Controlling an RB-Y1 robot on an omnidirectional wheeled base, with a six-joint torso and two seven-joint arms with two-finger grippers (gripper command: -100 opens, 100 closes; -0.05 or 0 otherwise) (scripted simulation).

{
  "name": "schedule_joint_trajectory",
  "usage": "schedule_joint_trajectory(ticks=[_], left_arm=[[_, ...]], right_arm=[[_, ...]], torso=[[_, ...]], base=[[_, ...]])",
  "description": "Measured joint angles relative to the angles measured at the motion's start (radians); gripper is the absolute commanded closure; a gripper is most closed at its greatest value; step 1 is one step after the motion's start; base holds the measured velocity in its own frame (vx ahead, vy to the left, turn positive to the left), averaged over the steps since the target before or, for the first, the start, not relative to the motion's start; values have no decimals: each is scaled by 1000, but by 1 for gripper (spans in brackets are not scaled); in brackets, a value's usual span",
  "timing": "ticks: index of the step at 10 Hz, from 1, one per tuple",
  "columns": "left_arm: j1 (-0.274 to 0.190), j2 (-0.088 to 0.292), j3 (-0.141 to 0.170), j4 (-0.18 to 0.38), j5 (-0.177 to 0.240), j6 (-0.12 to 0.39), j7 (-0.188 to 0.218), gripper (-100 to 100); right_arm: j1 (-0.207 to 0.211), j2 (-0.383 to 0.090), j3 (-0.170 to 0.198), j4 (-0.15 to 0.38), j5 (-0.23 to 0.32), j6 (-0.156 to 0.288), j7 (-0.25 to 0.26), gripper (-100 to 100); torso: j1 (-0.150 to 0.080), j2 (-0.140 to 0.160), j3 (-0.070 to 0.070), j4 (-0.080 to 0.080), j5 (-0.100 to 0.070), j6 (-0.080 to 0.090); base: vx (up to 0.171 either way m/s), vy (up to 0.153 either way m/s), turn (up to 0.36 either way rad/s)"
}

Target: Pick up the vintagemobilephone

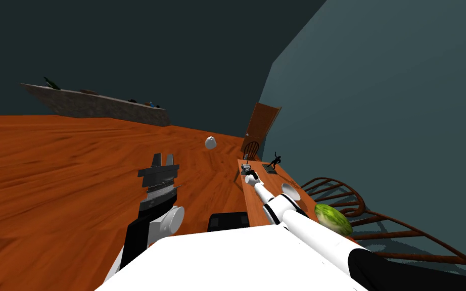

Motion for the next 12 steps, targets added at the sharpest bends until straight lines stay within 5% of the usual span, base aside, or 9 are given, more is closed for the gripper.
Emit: schedule_joint_trajectory(ticks=[5, 6, 8, 11, 12], left_arm=[[0, 0, 0, 0, 0, 0, 0, 0], [0, 0, 0, 0, 0, 0, 0, 0], [0, 0, 0, 0, 0, 0, 0, 0], [0, 0, 0, 0, 0, 0, 0, 0], [0, 0, 0, 0, 0, 0, 0, 0]], right_arm=[[20, -121, 151, -13, 3, -62, -165, 100], [4, -156, 201, 22, 6, -93, -220, 100], [23, -178, 229, -12, 4, -91, -266, 100], [34, -256, 325, -20, 5, -130, -361, 100], [25, -276, 368, 7, 10, -162, -404, 100]], torso=[[1, -1, 0, 1, 1, 2], [3, -2, 0, 1, 2, 1], [-1, 2, 2, 2, 1, -1], [2, 2, 2, 2, 2, -2], [6, 0, 1, 2, 3, -1]], base=[[43, 99, -75], [24, 72, -21], [29, 79, -43], [38, 133, -87], [60, 172, -100]])
